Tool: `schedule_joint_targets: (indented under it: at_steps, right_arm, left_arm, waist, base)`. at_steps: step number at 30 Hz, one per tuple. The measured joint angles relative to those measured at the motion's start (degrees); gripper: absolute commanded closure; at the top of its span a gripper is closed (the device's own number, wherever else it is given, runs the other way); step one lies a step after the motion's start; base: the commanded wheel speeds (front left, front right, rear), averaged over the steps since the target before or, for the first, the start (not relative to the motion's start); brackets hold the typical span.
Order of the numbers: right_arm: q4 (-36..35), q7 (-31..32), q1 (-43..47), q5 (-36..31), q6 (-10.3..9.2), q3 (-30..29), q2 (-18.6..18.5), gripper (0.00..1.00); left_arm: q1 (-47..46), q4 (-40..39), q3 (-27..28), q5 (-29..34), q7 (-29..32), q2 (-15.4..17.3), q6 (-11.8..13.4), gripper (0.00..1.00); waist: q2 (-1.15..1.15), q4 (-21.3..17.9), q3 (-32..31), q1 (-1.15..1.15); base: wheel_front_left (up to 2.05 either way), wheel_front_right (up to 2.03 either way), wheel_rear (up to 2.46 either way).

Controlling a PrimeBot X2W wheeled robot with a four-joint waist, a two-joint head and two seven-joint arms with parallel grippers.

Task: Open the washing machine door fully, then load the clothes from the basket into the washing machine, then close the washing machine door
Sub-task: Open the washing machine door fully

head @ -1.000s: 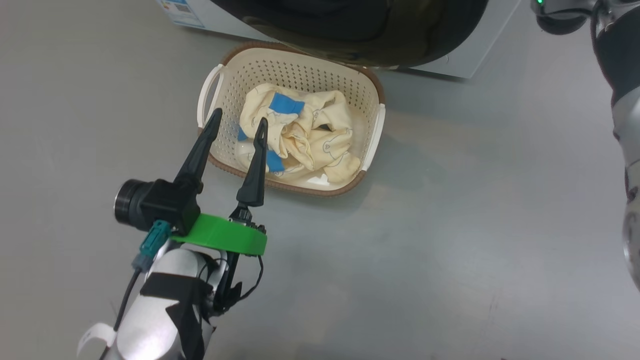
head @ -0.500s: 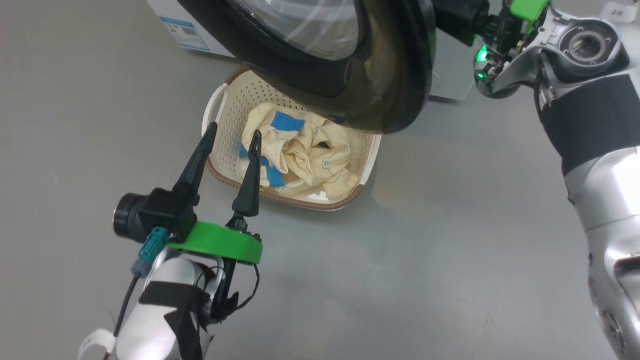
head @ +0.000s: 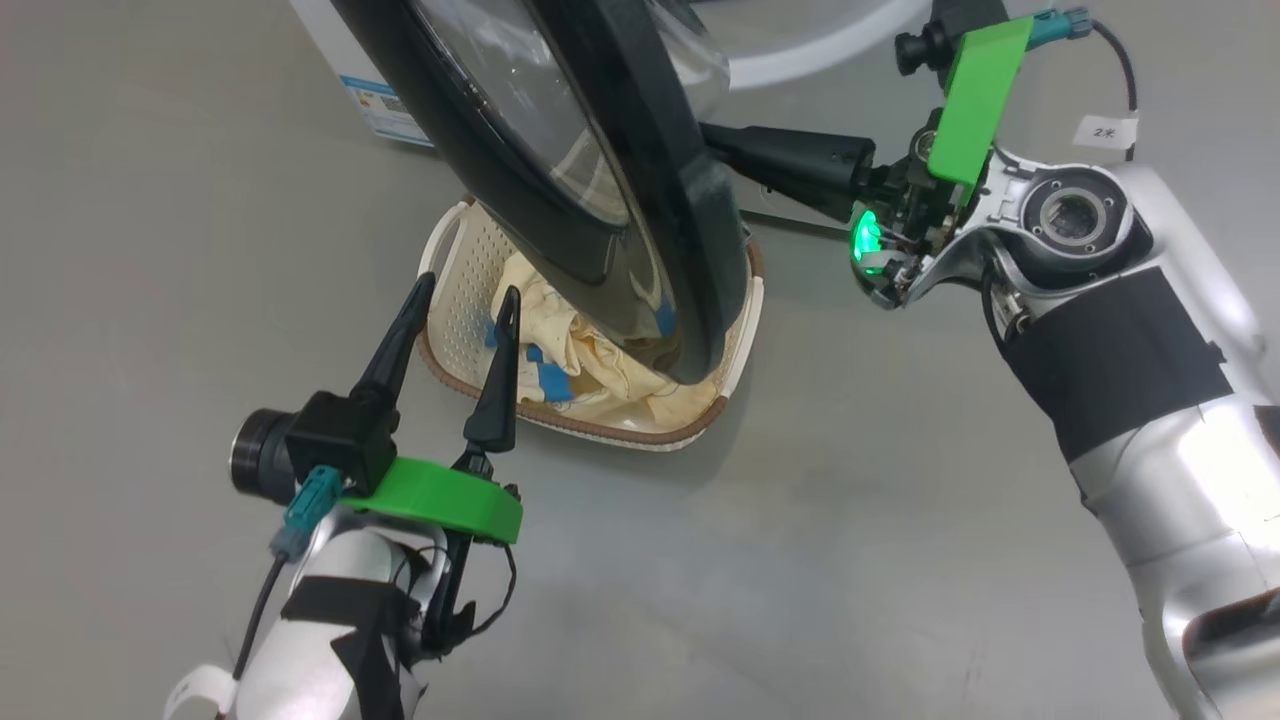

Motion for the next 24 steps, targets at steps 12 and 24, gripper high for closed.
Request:
schedule_joint_targets:
  at_steps: [12, 24]
  right_arm:
    - [-4.19, -3.48, 4.25, 6.64, 0.0, 7.39, 0.08, 1.0]
    - [-4.85, -8.76, 6.03, 10.51, 0.0, 11.31, 0.22, 1.0]
  left_arm:
    - [1.65, 1.0, -0.56, 0.01, 0.0, 0.01, 0.0, 0.0]
    - [2.08, 1.02, -0.98, 0.0, 0.0, 0.02, 0.05, 0.0]
  waist:
    - [0.0, 1.05, -2.55, 0.0]
    - [0.0, 1.71, -3.51, 0.01]
  base:
    - [0.0, 0.0, 0.0]
    - [0.0, 0.0, 0.0]
